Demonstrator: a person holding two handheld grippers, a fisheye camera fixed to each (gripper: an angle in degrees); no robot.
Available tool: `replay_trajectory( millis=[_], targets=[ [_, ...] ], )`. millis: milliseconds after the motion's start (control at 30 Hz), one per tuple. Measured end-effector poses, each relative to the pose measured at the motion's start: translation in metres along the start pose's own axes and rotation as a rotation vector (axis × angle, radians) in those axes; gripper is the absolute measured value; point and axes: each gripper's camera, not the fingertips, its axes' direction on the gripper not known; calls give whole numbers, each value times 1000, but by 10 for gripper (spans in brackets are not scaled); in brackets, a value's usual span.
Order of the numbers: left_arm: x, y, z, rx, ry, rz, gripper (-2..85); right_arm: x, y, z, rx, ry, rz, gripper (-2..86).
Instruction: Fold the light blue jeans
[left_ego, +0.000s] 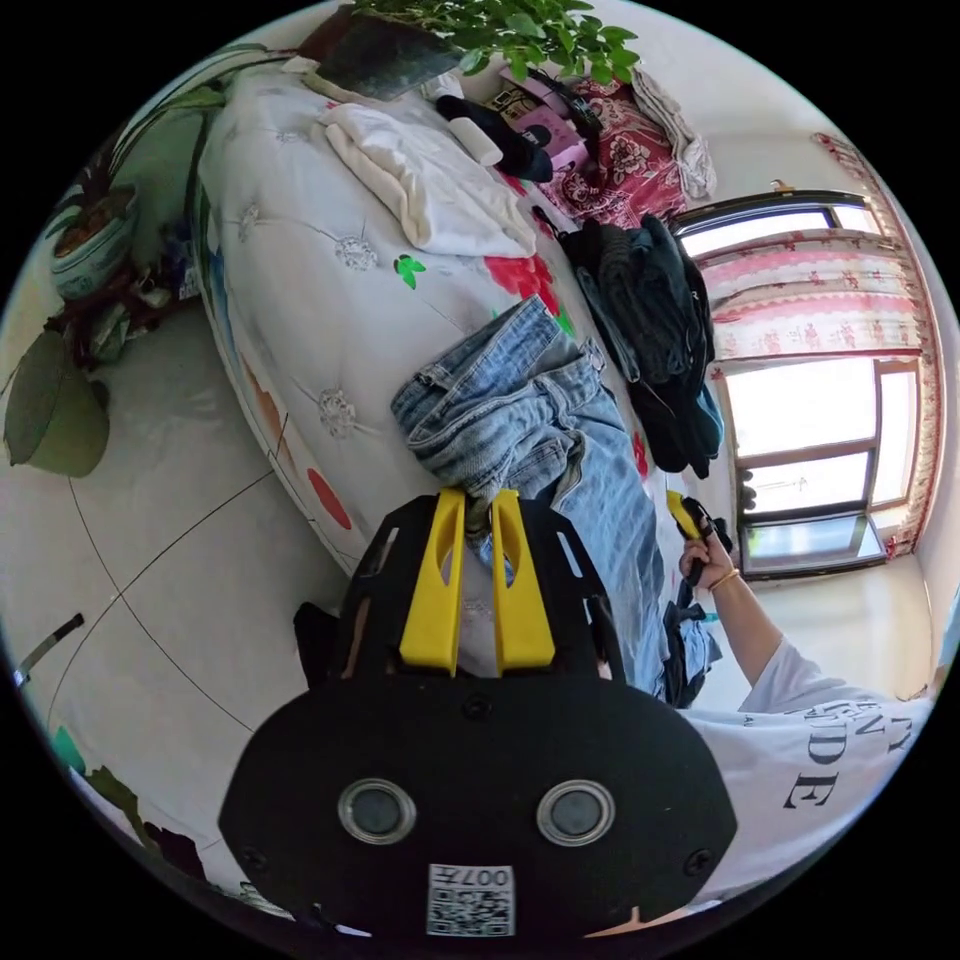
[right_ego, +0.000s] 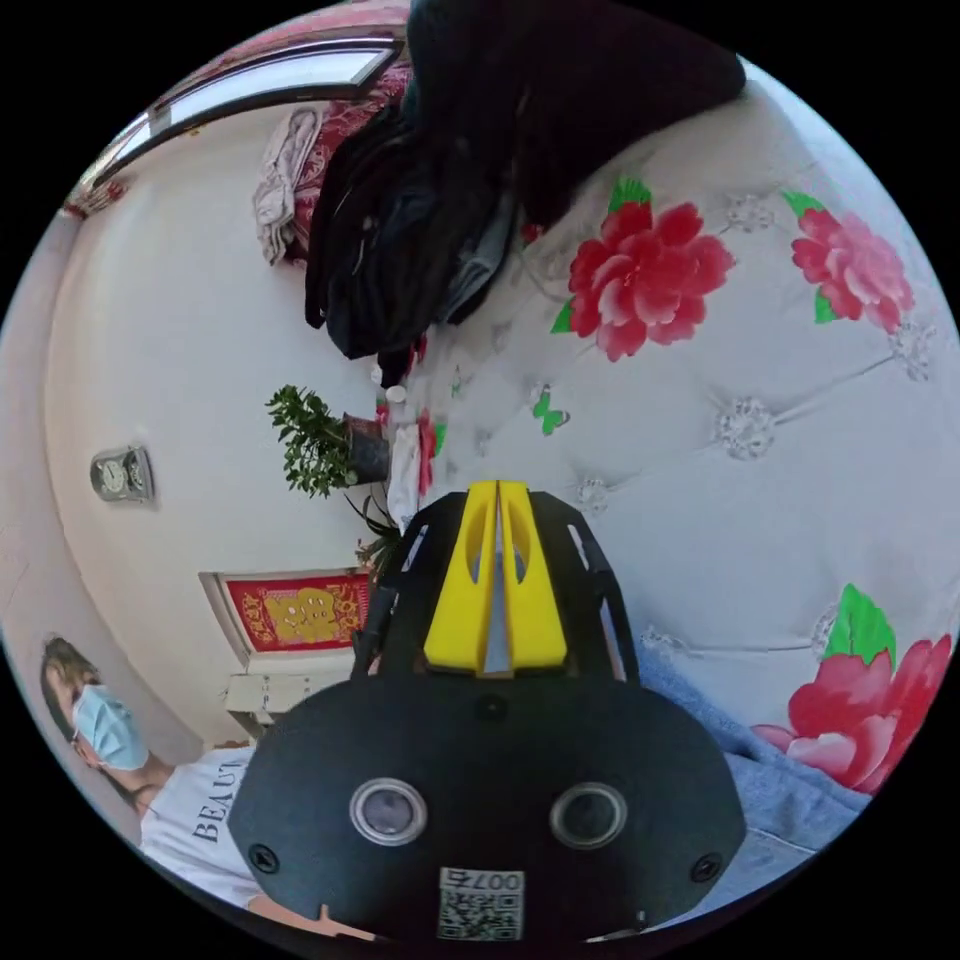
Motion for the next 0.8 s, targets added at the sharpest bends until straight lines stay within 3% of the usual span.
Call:
replay_trajectory(
  millis=[133, 267, 333, 567, 700, 800],
  targets=[
    [-5, 2, 0, 34, 47, -30, 48, -17, 38, -31, -8, 49, -134, 25],
    [-3, 2, 0, 44, 41, -30, 50, -15, 147, -103, 132, 146, -211, 46],
    [-1, -1, 1, 43, 28, -19, 51, 0, 209, -144, 237, 232, -143, 56],
    [-1, -15, 5, 37, 80, -41, 57, 68, 489, -307, 847, 487, 443, 80],
    [-5, -20, 3, 29, 104, -62, 60, 93, 577, -311, 1018, 425, 641, 87],
    [-9, -20, -3, 31, 127, -81, 71, 94, 594, -288, 1133, 362, 606, 87]
  ],
)
